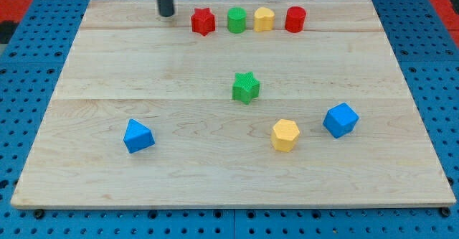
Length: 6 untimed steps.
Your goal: Push the green star to the bottom of the yellow heart
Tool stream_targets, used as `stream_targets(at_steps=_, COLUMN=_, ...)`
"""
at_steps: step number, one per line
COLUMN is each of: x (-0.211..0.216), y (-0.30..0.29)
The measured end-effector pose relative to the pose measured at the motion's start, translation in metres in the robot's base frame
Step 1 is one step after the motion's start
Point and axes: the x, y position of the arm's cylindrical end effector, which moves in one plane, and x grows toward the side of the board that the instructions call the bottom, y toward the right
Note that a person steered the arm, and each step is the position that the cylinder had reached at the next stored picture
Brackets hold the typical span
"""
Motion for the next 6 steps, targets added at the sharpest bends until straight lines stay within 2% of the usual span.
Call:
stream_targets(at_steps=2, x=0.076, y=-0.09)
stream_targets(at_steps=3, x=0.113, y=-0.095)
stream_targets(at_steps=5, x=0.209, y=-0.049)
stream_targets(at_steps=6, x=0.211, y=-0.007)
